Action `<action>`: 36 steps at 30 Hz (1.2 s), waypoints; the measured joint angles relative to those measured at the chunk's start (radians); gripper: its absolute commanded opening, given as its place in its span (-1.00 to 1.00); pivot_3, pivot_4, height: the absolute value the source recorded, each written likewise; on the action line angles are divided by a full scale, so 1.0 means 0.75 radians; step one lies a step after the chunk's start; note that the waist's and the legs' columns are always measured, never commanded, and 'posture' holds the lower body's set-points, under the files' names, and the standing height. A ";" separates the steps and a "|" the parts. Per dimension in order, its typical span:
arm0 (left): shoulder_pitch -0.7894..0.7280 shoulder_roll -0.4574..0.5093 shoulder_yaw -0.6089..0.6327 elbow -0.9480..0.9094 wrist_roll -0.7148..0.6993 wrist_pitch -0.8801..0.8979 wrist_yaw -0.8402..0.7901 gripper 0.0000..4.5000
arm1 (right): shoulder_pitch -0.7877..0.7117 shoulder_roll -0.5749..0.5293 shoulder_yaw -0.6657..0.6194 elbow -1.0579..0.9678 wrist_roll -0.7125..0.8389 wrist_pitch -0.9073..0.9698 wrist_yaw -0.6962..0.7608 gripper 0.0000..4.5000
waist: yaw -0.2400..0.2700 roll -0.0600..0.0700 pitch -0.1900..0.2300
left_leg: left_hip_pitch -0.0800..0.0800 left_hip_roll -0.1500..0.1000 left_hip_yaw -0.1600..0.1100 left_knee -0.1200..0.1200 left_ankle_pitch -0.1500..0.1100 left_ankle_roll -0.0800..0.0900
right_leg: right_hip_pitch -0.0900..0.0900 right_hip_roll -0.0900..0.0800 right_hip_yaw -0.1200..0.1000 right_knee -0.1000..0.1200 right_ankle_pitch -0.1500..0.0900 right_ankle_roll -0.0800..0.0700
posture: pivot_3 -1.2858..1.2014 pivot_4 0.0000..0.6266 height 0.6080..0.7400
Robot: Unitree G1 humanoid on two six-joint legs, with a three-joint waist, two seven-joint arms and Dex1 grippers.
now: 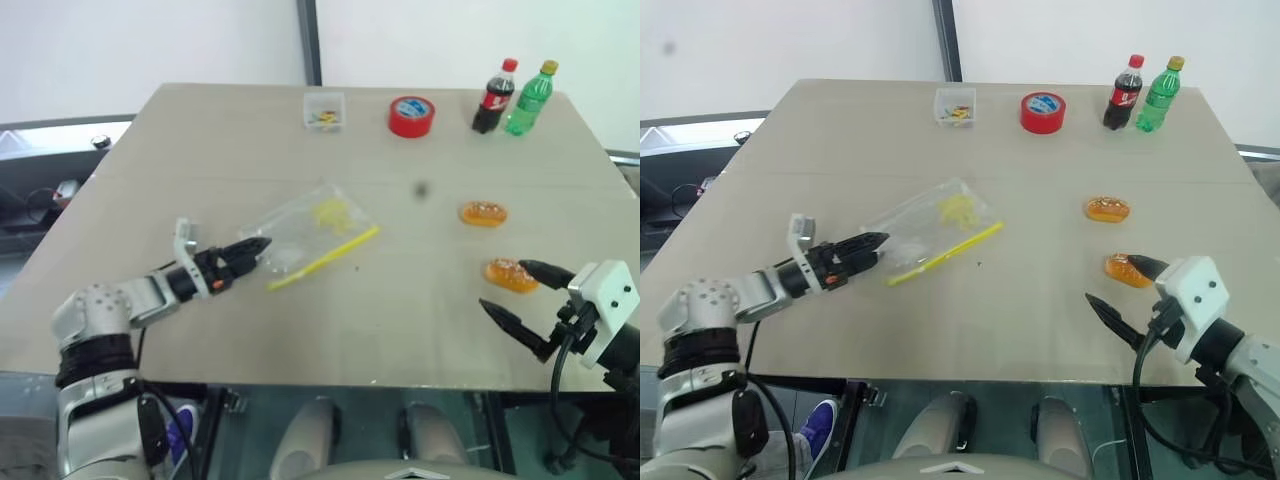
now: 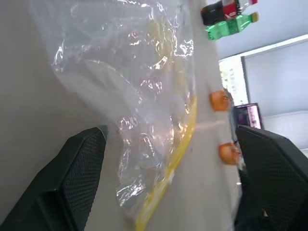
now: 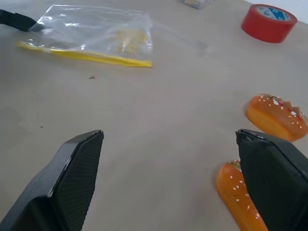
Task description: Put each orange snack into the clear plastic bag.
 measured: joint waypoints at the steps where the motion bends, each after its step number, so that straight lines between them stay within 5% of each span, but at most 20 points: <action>1: -0.031 -0.016 -0.017 0.046 0.014 -0.012 -0.028 0.99 | 0.019 0.010 0.000 -0.015 -0.015 -0.001 -0.014 1.00 | 0.000 0.001 -0.001 | 0.000 0.000 0.001 0.000 0.000 0.000 | 0.000 0.000 0.001 0.000 0.000 0.000 | 0.03 -0.52 1.00; 7: -0.110 -0.088 -0.041 0.180 0.046 -0.045 -0.115 0.99 | 0.092 0.049 0.000 -0.078 -0.044 0.000 -0.059 1.00 | 0.003 0.002 -0.003 | 0.000 -0.001 0.000 0.000 0.000 0.000 | 0.000 -0.001 0.001 0.000 0.000 0.001 | 0.03 -0.52 1.00; 20: -0.280 -0.251 0.034 0.192 0.090 0.118 0.193 0.99 | 0.101 0.081 0.027 -0.148 -0.072 0.046 -0.173 1.00 | 0.007 0.000 -0.006 | 0.000 -0.003 -0.003 0.001 0.000 0.000 | 0.001 -0.003 -0.001 0.001 -0.001 0.002 | 0.03 -0.52 1.00; 23: -0.290 -0.293 0.047 0.182 0.088 0.128 0.222 0.74 | 0.092 0.087 0.039 -0.148 -0.072 0.055 -0.187 1.00 | 0.003 0.000 -0.006 | 0.000 -0.003 -0.003 0.001 0.000 0.000 | 0.001 -0.003 -0.001 0.001 -0.001 0.002 | 0.03 -0.52 1.00; 31: -0.363 -0.427 0.202 0.336 0.077 0.056 0.420 -0.96 | 0.017 0.083 0.135 -0.147 -0.159 0.041 -0.224 1.00 | 0.002 0.005 -0.014 | 0.002 -0.004 -0.002 0.001 0.000 0.000 | 0.001 -0.003 -0.001 0.002 -0.002 0.003 | 0.03 -0.52 1.00; 36: -0.397 -0.443 0.341 0.349 0.026 0.128 0.565 -0.98 | -0.064 -0.015 0.448 -0.078 -0.556 -0.093 -0.303 1.00 | -0.009 0.006 -0.017 | 0.005 -0.007 -0.005 0.001 0.003 -0.005 | 0.003 0.000 -0.001 0.003 -0.006 0.010 | 0.03 -0.52 1.00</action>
